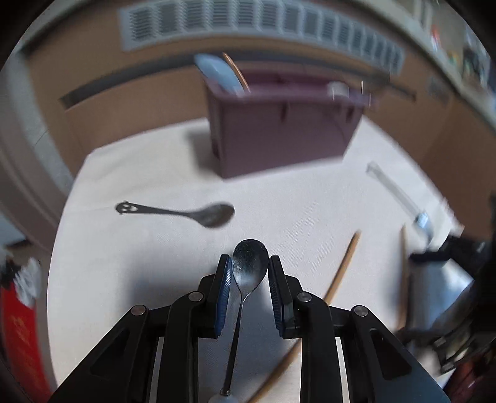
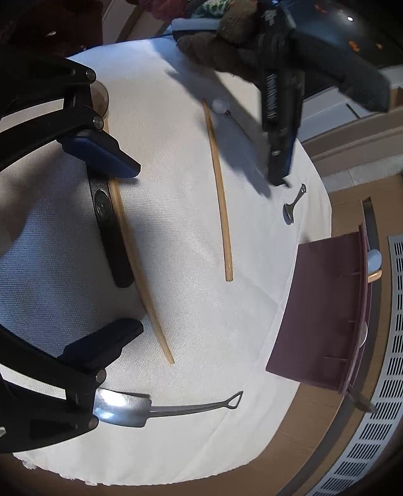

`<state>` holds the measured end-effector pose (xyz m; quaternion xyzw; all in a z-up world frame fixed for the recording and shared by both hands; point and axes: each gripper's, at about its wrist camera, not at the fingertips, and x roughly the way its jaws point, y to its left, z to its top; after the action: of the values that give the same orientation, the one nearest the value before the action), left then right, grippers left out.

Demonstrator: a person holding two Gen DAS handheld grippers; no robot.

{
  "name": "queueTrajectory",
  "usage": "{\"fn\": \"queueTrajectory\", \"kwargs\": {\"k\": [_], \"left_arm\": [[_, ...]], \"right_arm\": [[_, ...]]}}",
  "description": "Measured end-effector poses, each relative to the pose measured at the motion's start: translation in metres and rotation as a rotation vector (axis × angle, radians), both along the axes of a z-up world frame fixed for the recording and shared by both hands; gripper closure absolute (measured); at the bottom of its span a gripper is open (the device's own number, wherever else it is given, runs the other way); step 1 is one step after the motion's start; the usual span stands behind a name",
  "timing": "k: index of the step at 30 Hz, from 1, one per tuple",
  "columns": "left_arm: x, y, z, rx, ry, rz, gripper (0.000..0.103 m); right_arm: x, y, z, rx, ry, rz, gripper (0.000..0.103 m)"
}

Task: Organize utensils
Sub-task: 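Grasp the metal spoon with the left gripper while the right gripper reaches the dark spoon, then lift the white-ball-handled spoon with the left gripper while the right gripper lifts the dark spoon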

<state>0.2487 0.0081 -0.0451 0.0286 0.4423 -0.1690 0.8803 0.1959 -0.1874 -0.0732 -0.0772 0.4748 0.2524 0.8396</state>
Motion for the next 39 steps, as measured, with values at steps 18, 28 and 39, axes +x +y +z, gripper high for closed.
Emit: {"fn": "queueTrajectory", "kwargs": {"k": [18, 28, 39], "left_arm": [[-0.025, 0.032, 0.034, -0.199, -0.109, 0.087, 0.078], [-0.030, 0.069, 0.036, -0.221, -0.114, 0.169, 0.084], [-0.025, 0.088, 0.016, -0.211, -0.031, 0.231, 0.083]], "right_arm": [[-0.049, 0.060, 0.008, -0.255, -0.231, 0.409, 0.048], [0.037, 0.098, 0.007, -0.057, -0.027, 0.408, 0.047], [0.064, 0.142, 0.003, -0.089, -0.049, 0.415, 0.068]]}}
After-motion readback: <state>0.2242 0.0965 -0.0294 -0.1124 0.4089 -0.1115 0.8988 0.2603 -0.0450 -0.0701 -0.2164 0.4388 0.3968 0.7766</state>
